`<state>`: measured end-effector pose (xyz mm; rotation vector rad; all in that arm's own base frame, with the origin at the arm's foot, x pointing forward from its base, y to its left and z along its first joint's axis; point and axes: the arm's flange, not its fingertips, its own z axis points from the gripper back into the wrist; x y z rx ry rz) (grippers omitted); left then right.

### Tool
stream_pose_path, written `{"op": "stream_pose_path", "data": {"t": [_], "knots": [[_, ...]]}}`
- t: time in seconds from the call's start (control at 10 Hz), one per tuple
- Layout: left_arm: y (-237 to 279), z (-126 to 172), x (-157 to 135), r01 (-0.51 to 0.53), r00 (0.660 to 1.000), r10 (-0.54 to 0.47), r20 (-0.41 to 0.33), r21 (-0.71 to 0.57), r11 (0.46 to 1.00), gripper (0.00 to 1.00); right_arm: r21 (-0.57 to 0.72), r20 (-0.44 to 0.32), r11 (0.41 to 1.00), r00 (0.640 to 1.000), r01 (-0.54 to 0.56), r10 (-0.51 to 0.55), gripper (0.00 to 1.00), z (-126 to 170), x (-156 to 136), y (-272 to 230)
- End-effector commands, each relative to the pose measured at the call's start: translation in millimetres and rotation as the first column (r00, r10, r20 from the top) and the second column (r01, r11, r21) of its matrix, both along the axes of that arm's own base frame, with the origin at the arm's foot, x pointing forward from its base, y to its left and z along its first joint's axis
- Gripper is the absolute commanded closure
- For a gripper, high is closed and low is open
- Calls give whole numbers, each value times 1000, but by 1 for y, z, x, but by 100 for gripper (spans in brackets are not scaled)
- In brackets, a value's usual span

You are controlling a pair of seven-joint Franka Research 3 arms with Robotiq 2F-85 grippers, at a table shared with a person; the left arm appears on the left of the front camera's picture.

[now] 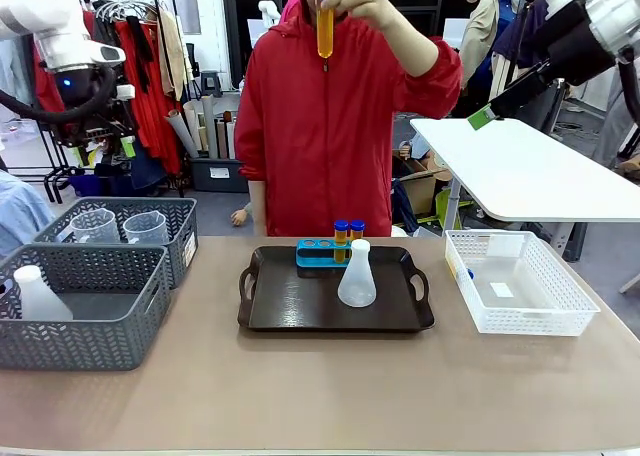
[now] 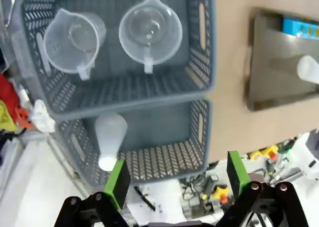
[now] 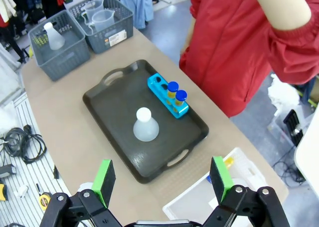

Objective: Prepare the laboratory tools.
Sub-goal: Pick up one Large Measuring Cup and place it on the Handle tray.

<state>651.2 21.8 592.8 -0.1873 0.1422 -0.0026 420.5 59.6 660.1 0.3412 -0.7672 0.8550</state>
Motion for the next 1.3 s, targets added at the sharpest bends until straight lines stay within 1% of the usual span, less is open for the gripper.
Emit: {"op": "stream_pose_path", "data": {"t": [0.0, 0.1, 0.2, 0.3, 0.4, 0.5, 0.8, 0.9, 1.0, 1.1, 1.2], "knots": [[6, -6, -21, -11, 992, 3, 126, 60, 998, 0, 17, 2, 1000, 1000, -13, 13, 0, 0, 1, 0], [7, -12, -24, -26, 985, 9, 173, 96, 995, 0, 17, 2, 1000, 1000, -13, 13, 0, 0, 1, 0], [11, -19, -26, -50, 981, 28, 191, 111, 993, 0, 17, 2, 1000, 1000, -13, 13, 0, 0, 1, 0], [12, -23, -28, -51, 981, 27, 193, 122, 991, 0, 17, 2, 1000, 1000, -13, 13, 0, 0, 1, 0], [4, -14, -28, -45, 985, 32, 168, 78, 996, 0, 17, 2, 1000, 1000, -13, 13, 0, 0, 1, 0], [14, -3, 4, -35, 983, 16, 185, 98, 995, 0, 17, 2, 1000, 1000, -13, 13, 0, 0, 1, 0], [14, -3, 4, -35, 983, 16, 185, 98, 995, 0, 17, 2, 1000, 1000, -13, 13, 0, 0, 1, 0], [12, -10, -3, -36, 983, 18, 181, 97, 995, 0, 17, 2, 1000, 1000, -13, 13, 0, 0, 1, 0], [18, -19, -9, -16, 984, -2, 181, 102, 995, 0, 17, 2, 1000, 1000, -13, 13, 0, 0, 1, 0], [29, -30, -18, -13, 986, -2, 169, 92, 996, 0, 17, 2, 1000, 1000, -13, 13, 0, 0, 1, 0], [40, -41, -28, -17, 985, 2, 174, 88, 996, 0, 17, 2, 1000, 1000, -13, 13, 0, 0, 1, 0]]}}
